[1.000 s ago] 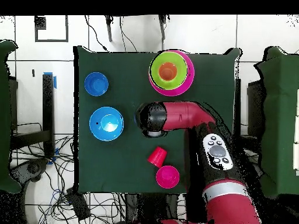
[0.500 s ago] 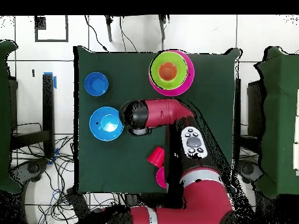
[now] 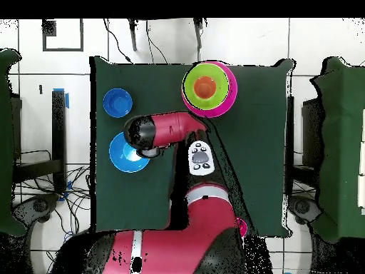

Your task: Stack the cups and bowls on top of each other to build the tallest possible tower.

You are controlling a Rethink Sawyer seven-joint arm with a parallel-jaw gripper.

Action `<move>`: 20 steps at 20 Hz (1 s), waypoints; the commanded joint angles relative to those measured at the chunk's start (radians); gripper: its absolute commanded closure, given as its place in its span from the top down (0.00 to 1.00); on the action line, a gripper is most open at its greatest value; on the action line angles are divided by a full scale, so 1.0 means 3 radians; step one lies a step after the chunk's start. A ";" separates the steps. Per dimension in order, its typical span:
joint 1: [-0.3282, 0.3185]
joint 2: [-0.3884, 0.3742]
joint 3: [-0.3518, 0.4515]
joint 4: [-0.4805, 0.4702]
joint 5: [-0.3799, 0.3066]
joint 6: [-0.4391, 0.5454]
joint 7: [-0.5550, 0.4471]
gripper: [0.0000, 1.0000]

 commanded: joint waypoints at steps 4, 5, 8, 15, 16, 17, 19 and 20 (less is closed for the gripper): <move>0.0247 0.0353 -0.0048 -0.0600 0.0225 -0.0013 0.0782 1.00; 0.0269 0.0373 -0.0054 -0.0635 0.0249 0.0015 0.0797 1.00; 0.0320 0.0426 -0.0073 -0.0724 0.0320 0.0090 0.0826 1.00; 0.0421 0.0494 -0.0144 -0.0885 0.0497 0.0285 0.0821 1.00; 0.0426 0.0500 -0.0151 -0.0905 0.0517 0.0310 0.0812 1.00; 0.0431 0.0506 -0.0159 -0.0924 0.0537 0.0334 0.0804 1.00; 0.0442 0.0518 -0.0171 -0.0947 0.0580 0.0364 0.0779 1.00; 0.0445 0.0523 -0.0176 -0.0965 0.0597 0.0383 0.0770 1.00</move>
